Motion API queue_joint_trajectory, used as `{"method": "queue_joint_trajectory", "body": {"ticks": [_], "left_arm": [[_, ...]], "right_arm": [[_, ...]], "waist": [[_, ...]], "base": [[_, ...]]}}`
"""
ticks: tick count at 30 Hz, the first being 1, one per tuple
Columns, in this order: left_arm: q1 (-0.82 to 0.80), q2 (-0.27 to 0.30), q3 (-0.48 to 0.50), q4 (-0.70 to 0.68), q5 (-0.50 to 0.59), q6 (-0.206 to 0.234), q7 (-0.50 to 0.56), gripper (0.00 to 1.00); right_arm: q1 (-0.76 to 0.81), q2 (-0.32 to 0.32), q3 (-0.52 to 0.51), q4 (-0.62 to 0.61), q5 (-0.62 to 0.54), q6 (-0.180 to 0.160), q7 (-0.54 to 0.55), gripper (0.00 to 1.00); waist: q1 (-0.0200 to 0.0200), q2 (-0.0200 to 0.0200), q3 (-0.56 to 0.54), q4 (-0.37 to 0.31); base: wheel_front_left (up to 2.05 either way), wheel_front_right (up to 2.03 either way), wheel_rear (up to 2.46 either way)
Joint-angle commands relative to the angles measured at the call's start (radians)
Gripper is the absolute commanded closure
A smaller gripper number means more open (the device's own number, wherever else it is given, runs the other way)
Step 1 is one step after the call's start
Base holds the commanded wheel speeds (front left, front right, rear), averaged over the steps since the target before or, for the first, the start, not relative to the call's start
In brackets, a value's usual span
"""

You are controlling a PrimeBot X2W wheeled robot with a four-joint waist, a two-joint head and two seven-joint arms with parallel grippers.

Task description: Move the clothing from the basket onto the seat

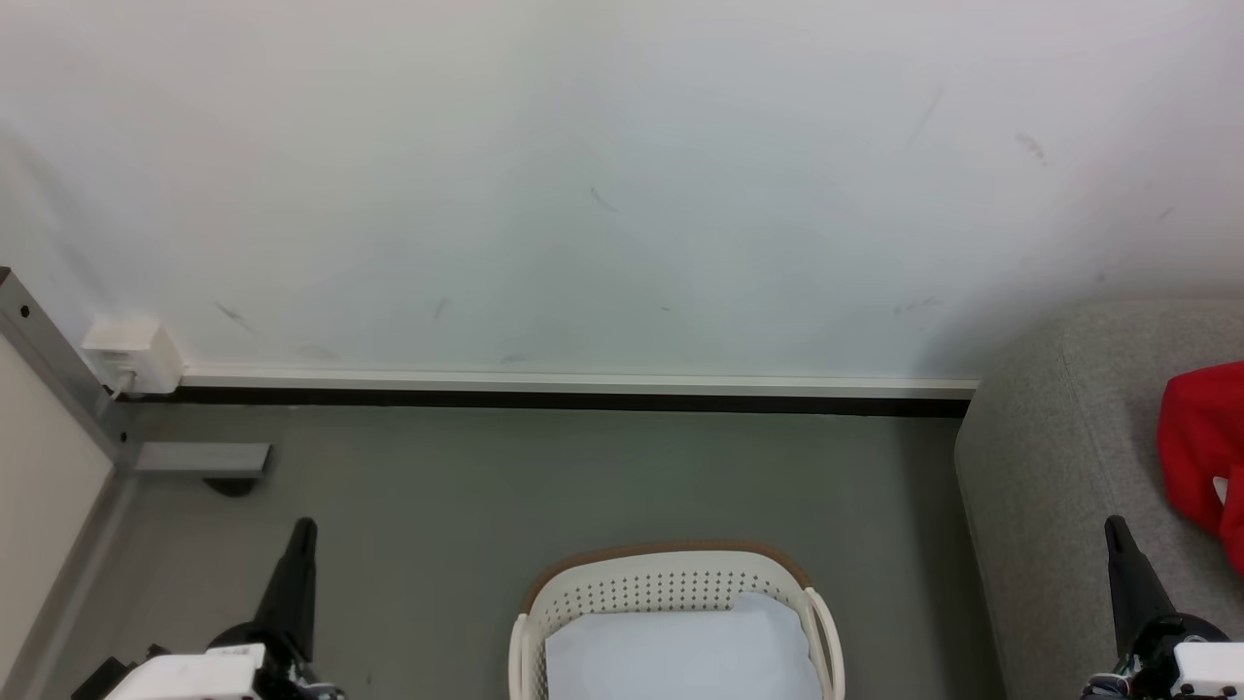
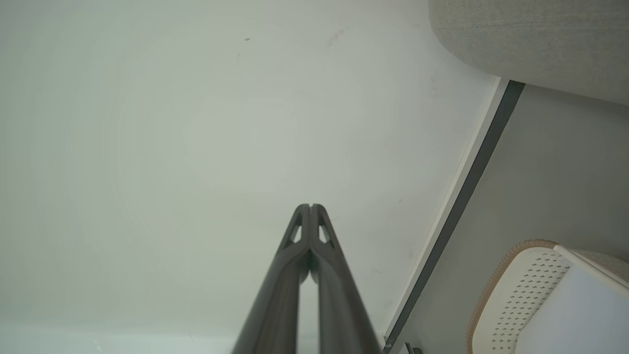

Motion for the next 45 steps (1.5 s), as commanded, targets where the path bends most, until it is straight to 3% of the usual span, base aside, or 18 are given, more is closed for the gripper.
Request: {"method": "queue_joint_trajectory", "body": {"ticks": [1, 45], "left_arm": [[-0.007, 0.006, 0.003, -0.003, -0.014, -0.007, 0.004, 1.00], [-0.007, 0.006, 0.003, -0.003, -0.014, -0.007, 0.004, 1.00]], "right_arm": [[-0.012, 0.001, -0.005, 0.003, -0.008, -0.002, -0.001, 1.00], [-0.012, 0.002, -0.007, 0.003, -0.010, -0.002, 0.003, 1.00]], "waist": [[0.0000, 0.0000, 0.000, 0.000], [0.0000, 0.0000, 0.000, 0.000]], "base": [[0.00, 0.00, 0.00], [0.00, 0.00, 0.00]]}}
